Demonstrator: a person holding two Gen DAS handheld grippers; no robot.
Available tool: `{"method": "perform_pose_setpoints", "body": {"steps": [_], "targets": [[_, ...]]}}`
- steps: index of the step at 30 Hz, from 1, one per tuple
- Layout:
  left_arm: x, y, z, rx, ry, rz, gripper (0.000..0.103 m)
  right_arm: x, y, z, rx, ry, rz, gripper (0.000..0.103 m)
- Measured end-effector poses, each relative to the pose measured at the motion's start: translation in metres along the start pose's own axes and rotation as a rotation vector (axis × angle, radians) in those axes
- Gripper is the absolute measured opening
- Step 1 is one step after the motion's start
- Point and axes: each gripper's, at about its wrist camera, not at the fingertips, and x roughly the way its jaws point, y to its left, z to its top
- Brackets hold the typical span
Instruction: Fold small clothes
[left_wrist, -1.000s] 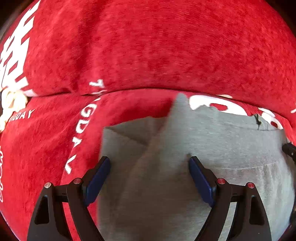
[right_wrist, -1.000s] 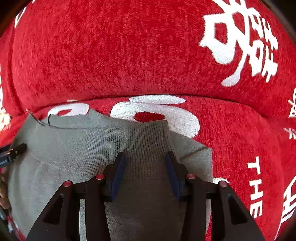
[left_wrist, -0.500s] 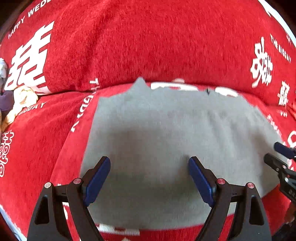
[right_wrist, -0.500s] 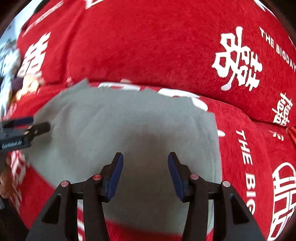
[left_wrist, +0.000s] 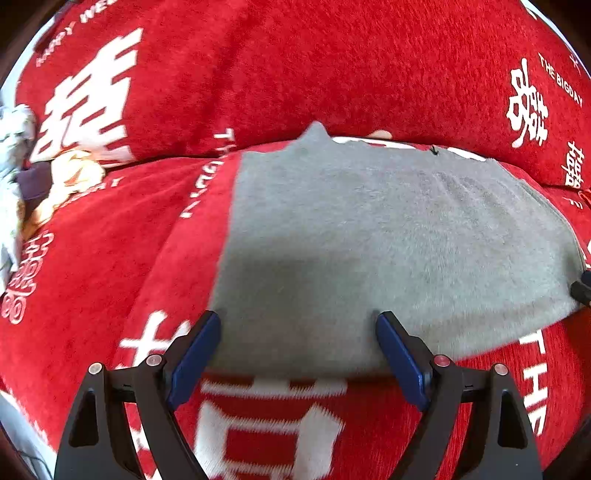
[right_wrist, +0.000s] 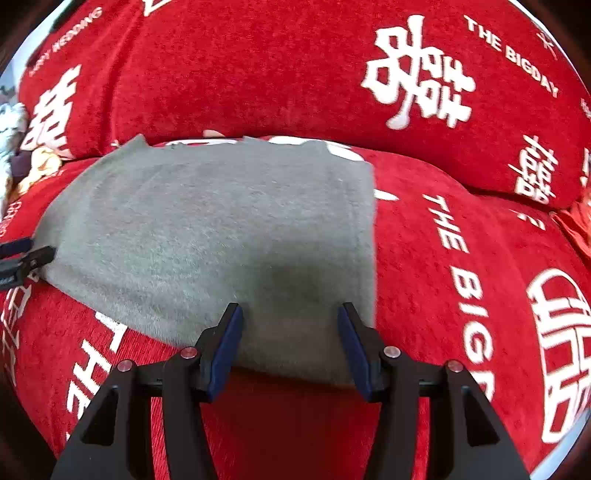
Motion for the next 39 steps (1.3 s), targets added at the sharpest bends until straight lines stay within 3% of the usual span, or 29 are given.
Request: {"method": "perform_pose_setpoints", "body": {"steps": [6, 11, 16, 17, 18, 21, 24, 30, 33, 35, 39], "targets": [[-0.012, -0.002, -0.003, -0.093, -0.011, -0.080, 0.087, -0.012, 0.044, 0.006, -0.025, -0.055, 0.093, 0.063], [0.006, -0.016, -0.010, -0.081, 0.027, -0.030, 0.087, 0.011, 0.068, 0.000, -0.049, -0.005, 0.126, 0.062], [-0.002, -0.004, -0.023, -0.062, 0.001, -0.038, 0.089, 0.008, 0.044, -0.010, -0.046, -0.030, 0.102, 0.063], [-0.001, 0.000, -0.025, -0.071, 0.007, -0.036, 0.098, 0.008, 0.035, -0.011, -0.034, -0.030, 0.097, 0.063], [0.000, 0.006, -0.028, -0.086, 0.017, -0.018, 0.101, 0.007, 0.027, -0.012, -0.021, -0.030, 0.094, 0.063], [-0.002, 0.023, -0.037, -0.139, 0.036, -0.003, 0.102, 0.000, 0.006, -0.015, 0.033, -0.023, 0.082, 0.063], [-0.015, 0.024, -0.034, -0.151, 0.016, -0.010, 0.101, -0.013, 0.011, -0.012, 0.047, -0.047, 0.057, 0.064], [-0.030, -0.036, -0.002, -0.072, -0.056, -0.085, 0.101, -0.011, 0.071, 0.005, -0.056, -0.089, 0.139, 0.064], [-0.014, -0.071, 0.003, 0.041, -0.032, -0.040, 0.101, 0.006, 0.088, 0.005, -0.097, -0.056, 0.121, 0.064], [0.003, -0.077, 0.001, 0.080, 0.022, 0.005, 0.102, 0.018, 0.081, 0.001, -0.093, -0.026, 0.091, 0.063], [-0.001, -0.050, -0.007, 0.014, 0.035, -0.045, 0.102, 0.011, 0.046, -0.008, -0.030, -0.036, 0.085, 0.064]]}}
